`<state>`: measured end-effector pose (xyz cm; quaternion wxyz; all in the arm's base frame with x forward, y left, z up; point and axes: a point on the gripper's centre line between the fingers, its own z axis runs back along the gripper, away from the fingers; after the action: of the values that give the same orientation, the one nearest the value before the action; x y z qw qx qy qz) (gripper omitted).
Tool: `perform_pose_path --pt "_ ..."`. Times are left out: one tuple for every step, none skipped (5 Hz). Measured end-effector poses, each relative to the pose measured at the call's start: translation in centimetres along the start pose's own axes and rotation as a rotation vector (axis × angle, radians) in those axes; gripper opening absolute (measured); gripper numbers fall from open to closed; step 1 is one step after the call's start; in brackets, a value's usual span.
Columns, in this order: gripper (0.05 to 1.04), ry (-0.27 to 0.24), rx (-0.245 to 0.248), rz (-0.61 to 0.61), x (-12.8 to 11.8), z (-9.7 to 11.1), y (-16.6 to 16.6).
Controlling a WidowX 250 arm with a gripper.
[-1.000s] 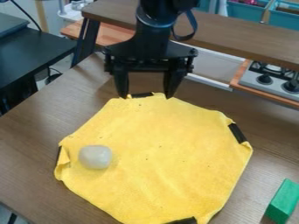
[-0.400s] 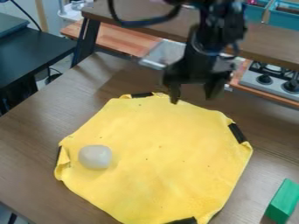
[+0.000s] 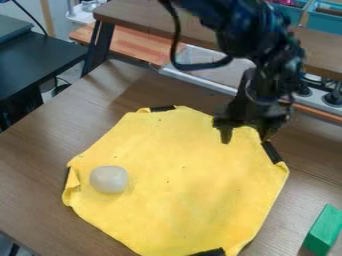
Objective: Cover the object with the cloth
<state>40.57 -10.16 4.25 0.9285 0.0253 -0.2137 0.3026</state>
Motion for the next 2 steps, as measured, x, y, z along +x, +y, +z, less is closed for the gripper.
perform_pose_path --pt "0.999 0.017 0.025 0.031 -0.2 -1.8 -1.1" --pt "0.999 0.046 0.06 0.046 -1.0 -3.7 -2.4"
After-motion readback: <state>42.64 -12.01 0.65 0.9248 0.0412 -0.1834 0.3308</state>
